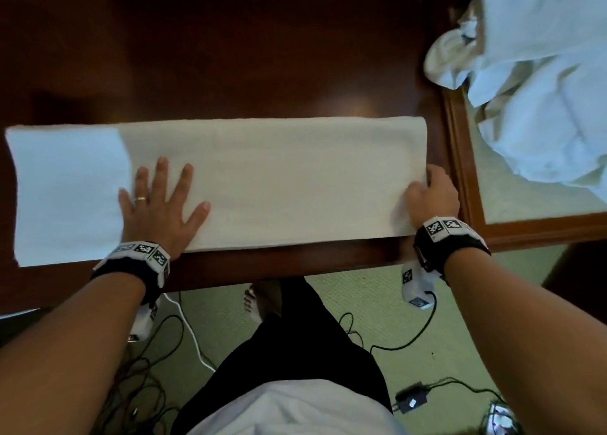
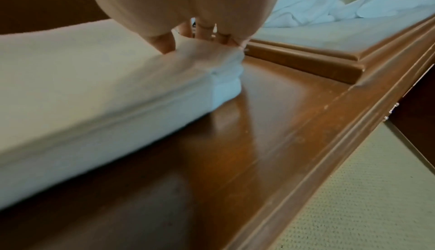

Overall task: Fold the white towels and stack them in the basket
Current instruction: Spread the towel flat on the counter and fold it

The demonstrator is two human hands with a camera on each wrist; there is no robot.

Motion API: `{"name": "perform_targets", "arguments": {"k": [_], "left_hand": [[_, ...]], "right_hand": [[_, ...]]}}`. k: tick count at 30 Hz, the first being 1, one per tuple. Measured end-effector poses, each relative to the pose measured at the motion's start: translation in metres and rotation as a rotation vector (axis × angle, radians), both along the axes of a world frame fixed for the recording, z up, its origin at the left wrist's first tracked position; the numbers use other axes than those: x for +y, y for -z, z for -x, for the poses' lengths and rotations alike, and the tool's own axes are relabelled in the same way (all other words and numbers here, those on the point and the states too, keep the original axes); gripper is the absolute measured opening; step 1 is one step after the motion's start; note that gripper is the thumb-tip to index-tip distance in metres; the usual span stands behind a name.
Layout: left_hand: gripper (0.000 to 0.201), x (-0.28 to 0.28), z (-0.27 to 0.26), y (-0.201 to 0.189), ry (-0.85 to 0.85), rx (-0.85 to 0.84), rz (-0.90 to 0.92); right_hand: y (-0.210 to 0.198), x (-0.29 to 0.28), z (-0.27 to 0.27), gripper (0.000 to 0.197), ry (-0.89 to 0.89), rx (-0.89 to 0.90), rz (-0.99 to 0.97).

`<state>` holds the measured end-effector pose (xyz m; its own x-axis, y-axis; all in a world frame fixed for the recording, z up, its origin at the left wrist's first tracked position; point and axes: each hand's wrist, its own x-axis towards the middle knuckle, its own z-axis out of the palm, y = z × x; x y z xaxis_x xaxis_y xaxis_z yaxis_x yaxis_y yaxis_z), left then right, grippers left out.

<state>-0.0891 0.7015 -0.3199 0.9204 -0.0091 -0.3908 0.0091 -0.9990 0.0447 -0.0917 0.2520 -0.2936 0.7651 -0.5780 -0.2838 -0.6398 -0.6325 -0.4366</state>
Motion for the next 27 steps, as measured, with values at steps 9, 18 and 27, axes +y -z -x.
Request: {"name": "perform_targets", "arguments": {"k": [9, 18, 27], "left_hand": [[0.074, -0.022, -0.001, -0.027, -0.066, 0.112, 0.028], [0.060, -0.058, -0.020, -0.051, 0.088, 0.076, 0.058], [0.056, -0.089, -0.044, -0.066, 0.415, 0.067, 0.118]], "right_hand": [[-0.012, 0.000, -0.007, 0.032, 0.055, 0.213, -0.165], [-0.079, -0.025, -0.109, 0.017, -0.284, -0.116, 0.171], [-0.188, -0.062, -0.198, 0.019, -0.271, -0.368, 0.488]]}}
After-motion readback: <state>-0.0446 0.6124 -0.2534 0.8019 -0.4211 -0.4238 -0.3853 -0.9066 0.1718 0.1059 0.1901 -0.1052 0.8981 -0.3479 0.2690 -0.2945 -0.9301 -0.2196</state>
